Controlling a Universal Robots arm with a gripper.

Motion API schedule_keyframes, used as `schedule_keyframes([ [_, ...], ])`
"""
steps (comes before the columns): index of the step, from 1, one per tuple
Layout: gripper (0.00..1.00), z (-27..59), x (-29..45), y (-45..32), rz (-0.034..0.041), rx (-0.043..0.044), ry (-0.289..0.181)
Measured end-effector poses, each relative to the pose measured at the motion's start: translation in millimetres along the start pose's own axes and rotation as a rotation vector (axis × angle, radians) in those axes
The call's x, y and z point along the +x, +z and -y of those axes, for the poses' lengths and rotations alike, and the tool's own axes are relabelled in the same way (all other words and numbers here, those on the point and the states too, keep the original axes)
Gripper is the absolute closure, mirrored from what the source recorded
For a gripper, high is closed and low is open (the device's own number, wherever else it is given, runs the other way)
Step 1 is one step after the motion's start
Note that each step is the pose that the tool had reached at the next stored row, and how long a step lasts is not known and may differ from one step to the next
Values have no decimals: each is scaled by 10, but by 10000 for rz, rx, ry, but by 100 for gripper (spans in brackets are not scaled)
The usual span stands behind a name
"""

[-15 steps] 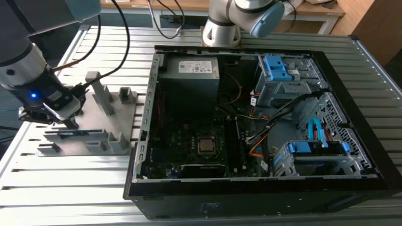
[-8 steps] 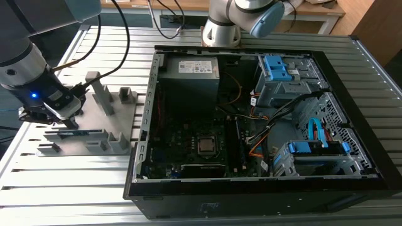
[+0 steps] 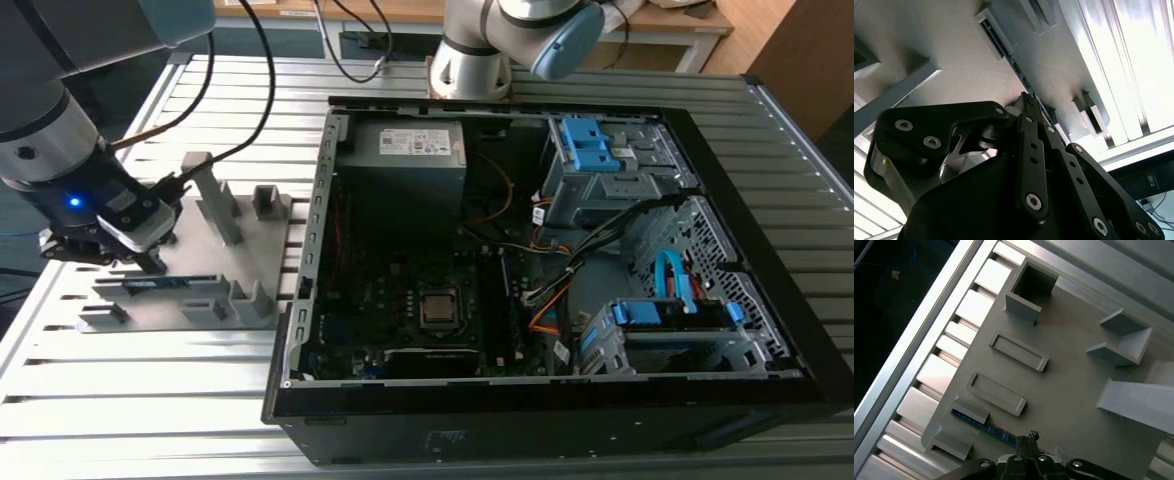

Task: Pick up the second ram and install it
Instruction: 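Pick up the second ram and move it above second insertion slot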

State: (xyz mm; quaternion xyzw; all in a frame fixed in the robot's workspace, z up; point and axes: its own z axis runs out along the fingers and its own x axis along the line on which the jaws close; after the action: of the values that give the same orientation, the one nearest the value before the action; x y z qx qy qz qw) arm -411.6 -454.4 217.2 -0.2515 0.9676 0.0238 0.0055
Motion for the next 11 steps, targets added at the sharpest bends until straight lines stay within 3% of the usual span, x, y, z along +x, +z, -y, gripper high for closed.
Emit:
schedule_keyframes([
  [11,90,0,0,1,-16,-8,-389],
])
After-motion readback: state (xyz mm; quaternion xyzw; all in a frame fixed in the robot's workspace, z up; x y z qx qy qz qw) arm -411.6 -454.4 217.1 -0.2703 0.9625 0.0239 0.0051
